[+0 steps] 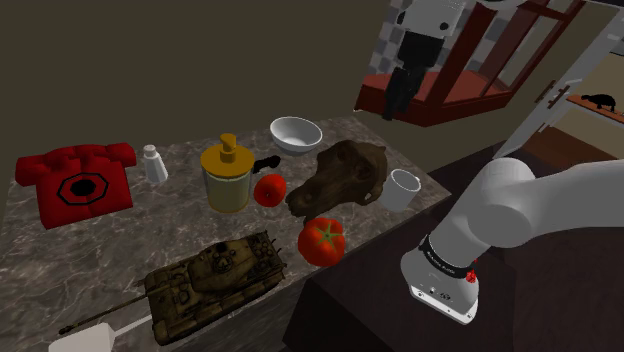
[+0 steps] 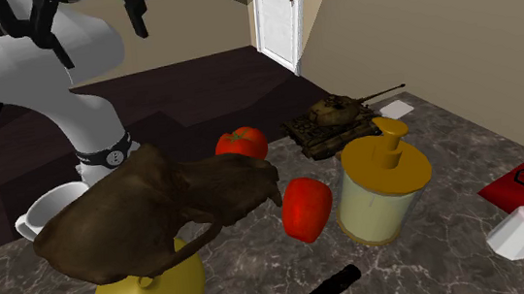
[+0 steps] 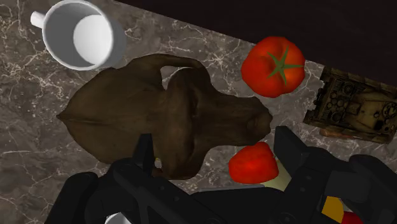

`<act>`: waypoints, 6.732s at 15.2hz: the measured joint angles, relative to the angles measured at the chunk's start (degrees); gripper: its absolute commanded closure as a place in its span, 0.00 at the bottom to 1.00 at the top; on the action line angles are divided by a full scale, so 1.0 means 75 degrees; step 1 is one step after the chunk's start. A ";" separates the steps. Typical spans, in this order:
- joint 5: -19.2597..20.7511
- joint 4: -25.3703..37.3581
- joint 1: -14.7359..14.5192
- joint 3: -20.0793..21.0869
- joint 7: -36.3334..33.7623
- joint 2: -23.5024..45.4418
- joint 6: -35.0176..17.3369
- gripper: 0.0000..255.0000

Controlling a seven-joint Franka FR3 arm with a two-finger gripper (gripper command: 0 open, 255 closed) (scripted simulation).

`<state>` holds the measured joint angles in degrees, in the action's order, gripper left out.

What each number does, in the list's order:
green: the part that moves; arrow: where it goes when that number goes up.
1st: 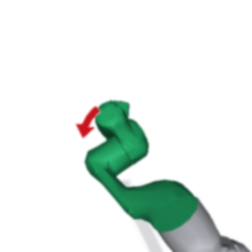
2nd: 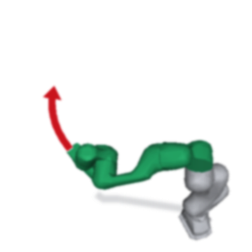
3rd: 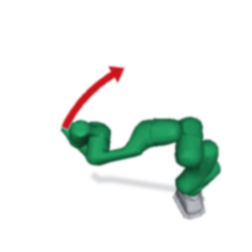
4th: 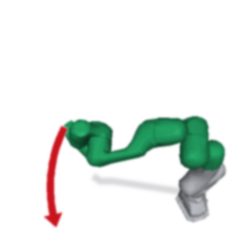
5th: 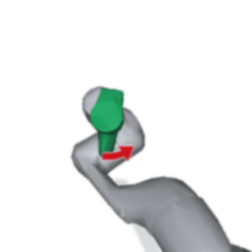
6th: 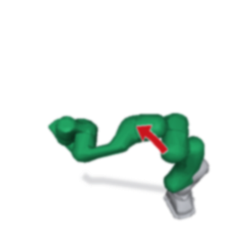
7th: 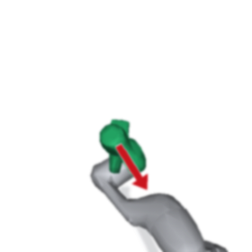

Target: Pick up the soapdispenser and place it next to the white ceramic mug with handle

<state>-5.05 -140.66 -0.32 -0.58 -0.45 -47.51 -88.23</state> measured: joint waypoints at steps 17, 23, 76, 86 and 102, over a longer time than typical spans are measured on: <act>-0.0384 0.1675 -0.0459 0.1668 -0.1587 0.3736 -0.2407 0.00; 0.0054 0.3015 -0.0594 0.2201 -0.2393 0.5560 -0.2963 0.00; 0.0934 0.6201 -0.1017 0.2547 -0.3383 0.7730 -0.1914 1.00; 0.0956 0.7340 -0.1067 0.2571 -0.3420 0.7809 -0.0851 1.00; 0.1168 0.9891 -0.1281 0.2617 -0.3528 0.8446 0.1088 1.00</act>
<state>3.71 -66.47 -9.93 19.05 -26.92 15.84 -80.07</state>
